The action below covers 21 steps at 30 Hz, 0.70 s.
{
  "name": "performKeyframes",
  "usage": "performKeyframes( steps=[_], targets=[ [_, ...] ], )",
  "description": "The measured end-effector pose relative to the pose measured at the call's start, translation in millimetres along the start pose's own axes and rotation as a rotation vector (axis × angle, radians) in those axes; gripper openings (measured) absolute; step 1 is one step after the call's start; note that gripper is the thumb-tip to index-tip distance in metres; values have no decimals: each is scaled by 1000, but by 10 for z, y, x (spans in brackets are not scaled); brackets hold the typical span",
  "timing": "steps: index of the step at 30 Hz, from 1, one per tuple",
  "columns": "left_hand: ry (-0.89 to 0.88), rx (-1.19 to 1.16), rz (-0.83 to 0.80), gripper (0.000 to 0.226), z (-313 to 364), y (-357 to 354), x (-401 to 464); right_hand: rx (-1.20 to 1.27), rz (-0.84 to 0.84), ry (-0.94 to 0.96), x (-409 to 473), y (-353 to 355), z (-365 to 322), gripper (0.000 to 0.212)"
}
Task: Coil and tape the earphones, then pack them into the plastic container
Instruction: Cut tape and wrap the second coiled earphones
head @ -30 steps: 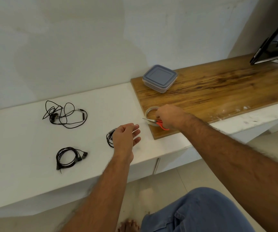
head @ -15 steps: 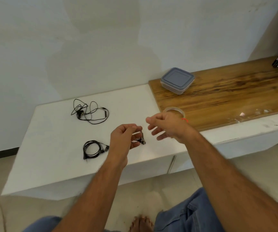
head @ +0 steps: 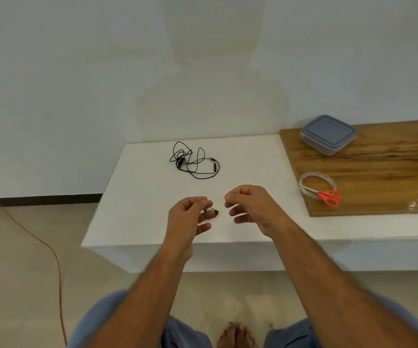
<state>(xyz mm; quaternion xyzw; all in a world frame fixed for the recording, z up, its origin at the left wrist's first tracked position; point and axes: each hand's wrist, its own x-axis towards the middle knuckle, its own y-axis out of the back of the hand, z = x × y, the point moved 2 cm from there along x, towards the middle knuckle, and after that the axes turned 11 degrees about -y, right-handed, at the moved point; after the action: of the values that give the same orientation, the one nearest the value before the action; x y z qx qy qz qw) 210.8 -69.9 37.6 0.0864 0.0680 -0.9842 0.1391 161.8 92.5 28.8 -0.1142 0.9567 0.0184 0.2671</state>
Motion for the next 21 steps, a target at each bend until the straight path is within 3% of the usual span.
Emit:
performKeyframes(
  steps=[6, 14, 21],
  targets=[
    [47, -54, 77, 8, -39, 400, 82, -83, -16, 70, 82, -399, -96, 11],
    [143, -47, 8, 22, -230, 600, 248, -336, 174, 213, 296, -533, -161, 11],
    [83, 410, -253, 24, -266, 730, 507, -467, 201, 224, 467, -466, -91, 8]
  ],
)
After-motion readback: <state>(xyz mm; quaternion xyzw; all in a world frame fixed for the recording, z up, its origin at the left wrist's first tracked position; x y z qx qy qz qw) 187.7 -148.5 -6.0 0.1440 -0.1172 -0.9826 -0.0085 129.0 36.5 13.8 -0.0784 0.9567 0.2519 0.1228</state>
